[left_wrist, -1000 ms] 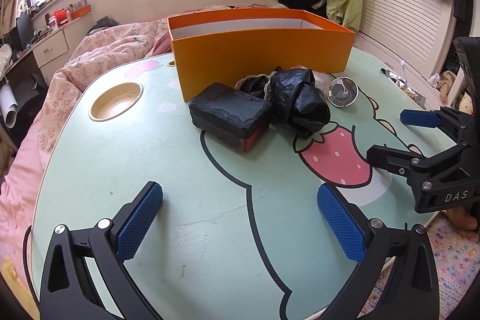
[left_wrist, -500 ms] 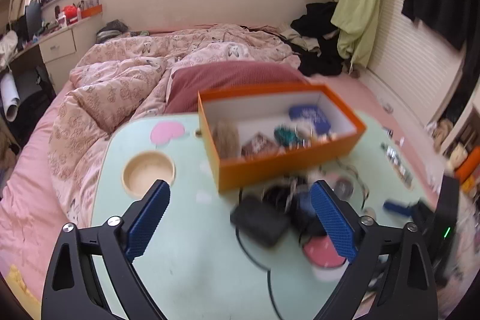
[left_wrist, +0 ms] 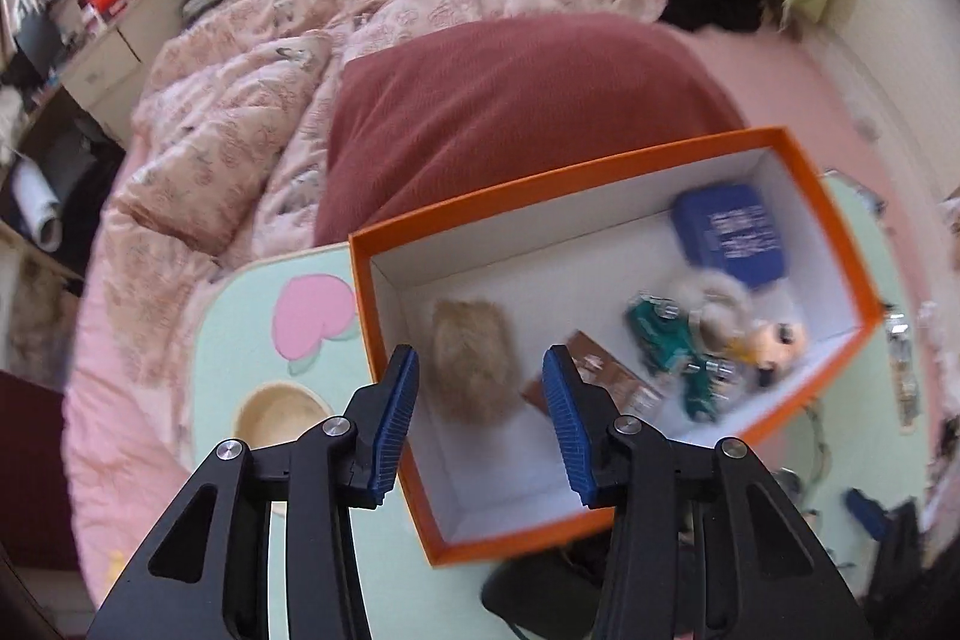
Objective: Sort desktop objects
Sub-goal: 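Grasp the brown fur ball in the box with the left gripper, place it on the table, then grasp the white fluffy ball in the box with the right gripper, place it on the table, then reach the left gripper into the box toward the green toy car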
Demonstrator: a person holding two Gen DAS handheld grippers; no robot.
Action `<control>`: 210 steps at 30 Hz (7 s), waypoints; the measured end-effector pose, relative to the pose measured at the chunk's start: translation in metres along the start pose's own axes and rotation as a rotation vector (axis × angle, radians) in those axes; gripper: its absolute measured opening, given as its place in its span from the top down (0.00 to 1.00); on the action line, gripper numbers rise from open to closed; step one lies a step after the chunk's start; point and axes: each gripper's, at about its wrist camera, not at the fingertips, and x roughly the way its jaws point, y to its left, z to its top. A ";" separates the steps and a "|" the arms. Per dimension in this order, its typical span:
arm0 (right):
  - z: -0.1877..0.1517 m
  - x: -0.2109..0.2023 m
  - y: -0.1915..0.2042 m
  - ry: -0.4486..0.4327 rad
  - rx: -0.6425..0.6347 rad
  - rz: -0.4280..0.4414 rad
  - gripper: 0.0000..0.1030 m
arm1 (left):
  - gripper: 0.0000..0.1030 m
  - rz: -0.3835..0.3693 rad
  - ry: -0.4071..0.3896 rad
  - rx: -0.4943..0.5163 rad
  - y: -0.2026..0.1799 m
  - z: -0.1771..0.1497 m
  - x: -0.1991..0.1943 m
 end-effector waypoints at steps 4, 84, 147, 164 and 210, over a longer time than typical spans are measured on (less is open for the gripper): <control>0.001 0.001 0.000 -0.001 -0.001 0.002 0.00 | 0.74 0.081 0.063 0.065 -0.015 0.006 0.023; 0.193 0.095 -0.019 0.320 0.118 0.032 0.82 | 0.00 -0.193 -0.422 0.025 -0.011 -0.245 -0.029; 0.153 -0.015 -0.028 0.091 0.122 0.143 0.79 | 0.00 -0.191 -0.424 0.022 -0.013 -0.244 -0.030; 0.065 0.001 -0.056 0.070 0.276 0.304 0.36 | 0.00 -0.191 -0.424 0.021 -0.014 -0.245 -0.031; -0.007 0.002 0.009 0.014 -0.058 0.039 0.00 | 0.00 -0.365 -0.279 -0.081 0.001 -0.137 -0.100</control>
